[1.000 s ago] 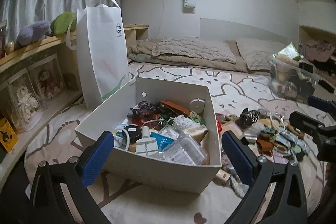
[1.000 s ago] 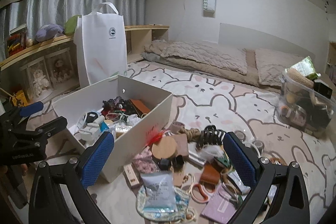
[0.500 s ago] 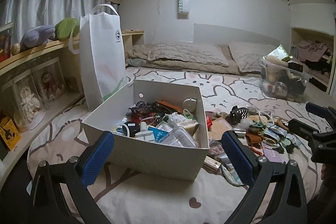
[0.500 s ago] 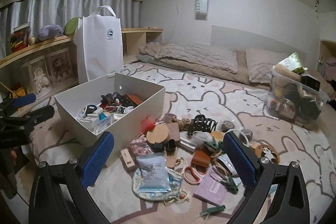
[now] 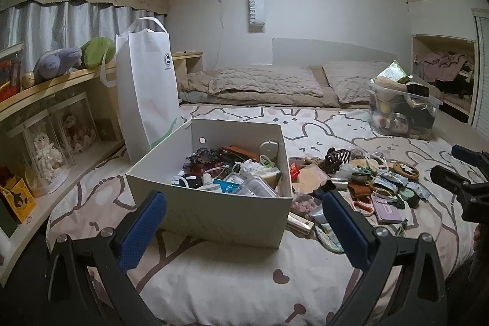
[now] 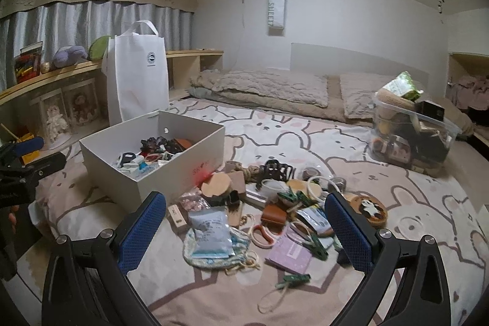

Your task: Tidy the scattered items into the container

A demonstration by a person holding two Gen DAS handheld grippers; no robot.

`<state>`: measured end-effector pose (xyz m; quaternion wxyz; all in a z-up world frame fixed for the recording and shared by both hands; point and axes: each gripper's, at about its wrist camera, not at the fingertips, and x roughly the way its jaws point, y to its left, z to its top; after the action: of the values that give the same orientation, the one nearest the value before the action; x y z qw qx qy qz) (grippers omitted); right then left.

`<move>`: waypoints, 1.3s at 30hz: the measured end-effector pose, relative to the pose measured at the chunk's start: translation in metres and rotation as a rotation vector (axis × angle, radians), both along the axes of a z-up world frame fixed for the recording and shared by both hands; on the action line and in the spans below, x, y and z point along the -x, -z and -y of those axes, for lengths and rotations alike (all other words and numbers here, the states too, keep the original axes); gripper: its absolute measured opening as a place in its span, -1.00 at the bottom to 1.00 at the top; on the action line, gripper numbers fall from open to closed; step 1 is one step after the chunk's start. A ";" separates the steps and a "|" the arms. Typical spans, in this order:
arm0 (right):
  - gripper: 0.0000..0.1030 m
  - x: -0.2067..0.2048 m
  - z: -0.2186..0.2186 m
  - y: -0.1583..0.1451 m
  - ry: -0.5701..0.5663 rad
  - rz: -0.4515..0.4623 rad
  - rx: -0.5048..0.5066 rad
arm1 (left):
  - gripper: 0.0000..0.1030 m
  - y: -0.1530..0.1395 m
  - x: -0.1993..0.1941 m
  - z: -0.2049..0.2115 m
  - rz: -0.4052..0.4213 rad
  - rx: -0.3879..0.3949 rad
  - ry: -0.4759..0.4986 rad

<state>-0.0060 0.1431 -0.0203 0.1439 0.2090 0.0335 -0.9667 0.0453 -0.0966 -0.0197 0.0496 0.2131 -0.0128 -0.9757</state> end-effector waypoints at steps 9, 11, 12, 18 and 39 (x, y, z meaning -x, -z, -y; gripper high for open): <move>1.00 -0.012 -0.016 0.007 0.042 0.008 0.001 | 1.00 0.005 -0.012 -0.003 0.000 0.006 0.016; 1.00 -0.014 -0.018 0.008 0.053 0.006 -0.002 | 1.00 0.006 -0.015 -0.004 -0.003 0.006 0.019; 1.00 -0.016 -0.019 0.009 0.053 0.007 0.002 | 1.00 0.007 -0.016 -0.005 -0.003 0.005 0.020; 1.00 -0.024 -0.023 0.010 0.066 0.002 -0.006 | 1.00 0.010 -0.021 -0.009 -0.002 0.017 0.027; 1.00 -0.031 -0.026 0.007 0.072 -0.011 -0.017 | 1.00 0.013 -0.022 -0.018 -0.004 0.016 0.037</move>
<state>0.0246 0.1687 -0.0271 0.1068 0.2060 0.0351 -0.9721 0.0677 -0.0782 -0.0327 0.0335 0.2106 -0.0245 -0.9767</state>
